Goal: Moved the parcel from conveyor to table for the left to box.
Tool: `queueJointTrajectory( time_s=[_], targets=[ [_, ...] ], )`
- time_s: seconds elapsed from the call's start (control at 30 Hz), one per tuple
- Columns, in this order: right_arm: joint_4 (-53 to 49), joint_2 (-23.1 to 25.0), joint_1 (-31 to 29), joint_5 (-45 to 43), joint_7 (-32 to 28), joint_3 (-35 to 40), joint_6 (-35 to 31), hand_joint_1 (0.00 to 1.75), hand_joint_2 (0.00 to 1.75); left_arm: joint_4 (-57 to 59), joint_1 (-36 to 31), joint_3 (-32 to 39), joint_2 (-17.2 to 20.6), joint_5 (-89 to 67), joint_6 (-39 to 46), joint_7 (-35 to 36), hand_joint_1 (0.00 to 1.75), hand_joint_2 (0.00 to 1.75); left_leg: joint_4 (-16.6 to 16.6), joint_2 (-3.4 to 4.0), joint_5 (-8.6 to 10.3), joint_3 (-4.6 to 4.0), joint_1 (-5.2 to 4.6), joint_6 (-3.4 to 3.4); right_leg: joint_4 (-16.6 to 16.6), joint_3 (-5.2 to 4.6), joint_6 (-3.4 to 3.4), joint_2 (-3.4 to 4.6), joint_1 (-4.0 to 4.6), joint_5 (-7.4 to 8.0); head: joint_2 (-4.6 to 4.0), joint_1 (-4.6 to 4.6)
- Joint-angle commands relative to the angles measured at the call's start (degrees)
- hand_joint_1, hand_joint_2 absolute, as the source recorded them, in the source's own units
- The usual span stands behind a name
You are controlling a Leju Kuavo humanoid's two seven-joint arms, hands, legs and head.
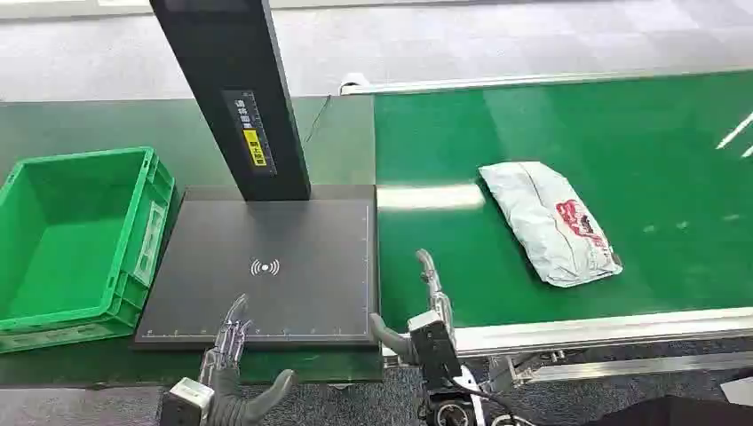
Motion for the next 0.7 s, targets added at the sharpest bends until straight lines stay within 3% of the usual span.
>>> queueJointTrajectory(
  time_s=[0.03, 0.1, 0.13, 0.27, 0.37, 0.6, 0.7],
  targets=[
    [-8.15, -10.59, -4.18, 12.50, 10.19, 0.96, 0.64, 0.00, 1.75, 6.11, -2.62, 0.97, 1.73, 1.58, -1.16, -1.47, 0.00, 1.75, -0.19, -0.17, 0.10, 0.20, -0.03, 0.00, -0.23, 0.28, 0.02, -0.15, -0.03, 0.05, 0.02, 0.00],
    [1.24, -13.03, -11.17, 13.97, 13.35, -1.98, 0.12, 0.00, 1.75, 7.58, -4.03, 0.67, 1.88, 1.71, -1.77, -1.70, 0.00, 1.75, -0.18, -0.07, 0.09, 0.22, -0.04, -0.01, -0.21, 0.26, 0.01, -0.06, -0.04, 0.07, 0.00, 0.00],
    [4.35, -13.52, -13.33, 13.33, 11.93, -3.13, 0.24, 0.00, 1.75, 7.91, -4.41, 0.55, 1.88, 1.83, -1.88, -1.77, 0.00, 1.75, -0.14, -0.07, 0.10, 0.17, -0.05, 0.01, -0.18, 0.24, 0.02, -0.05, -0.05, 0.09, 0.00, 0.02],
    [30.29, -19.13, -32.17, 18.36, 19.43, -8.98, -1.03, 0.00, 1.75, 7.94, -5.56, -0.54, 2.34, 2.65, -2.15, -1.82, 0.00, 1.75, -0.21, 0.16, 0.18, 0.24, -0.06, 0.01, -0.30, 0.28, 0.04, 0.18, -0.06, 0.30, 0.00, 0.00],
    [41.20, -25.07, -40.82, 19.82, 26.35, -12.07, 0.02, 0.00, 1.75, 8.43, -6.03, -0.46, 3.00, 3.40, -2.15, -1.67, 0.00, 1.75, -0.11, 0.10, 0.20, 0.25, -0.10, 0.06, -0.22, 0.29, 0.06, 0.11, -0.10, 0.36, 0.02, 0.00],
    [45.51, -31.89, -41.97, 25.13, 38.37, -14.32, -1.14, 0.00, 1.75, 10.33, -7.85, 0.10, 3.66, 4.62, -2.41, -2.11, 0.00, 1.75, -0.11, -0.67, 0.36, 0.23, -0.15, 0.15, -0.26, 0.47, 0.09, -0.70, -0.15, 0.23, 0.00, -0.04],
    [46.54, -34.02, -40.79, 26.51, 42.39, -15.88, -0.85, 0.00, 1.75, 9.63, -7.47, -0.01, 3.84, 4.84, -2.59, -2.35, 0.00, 1.75, -0.03, -0.52, 0.25, 0.17, -0.16, 0.15, -0.12, 0.34, 0.08, -0.54, -0.14, 0.20, 0.00, -0.02]
  ],
)
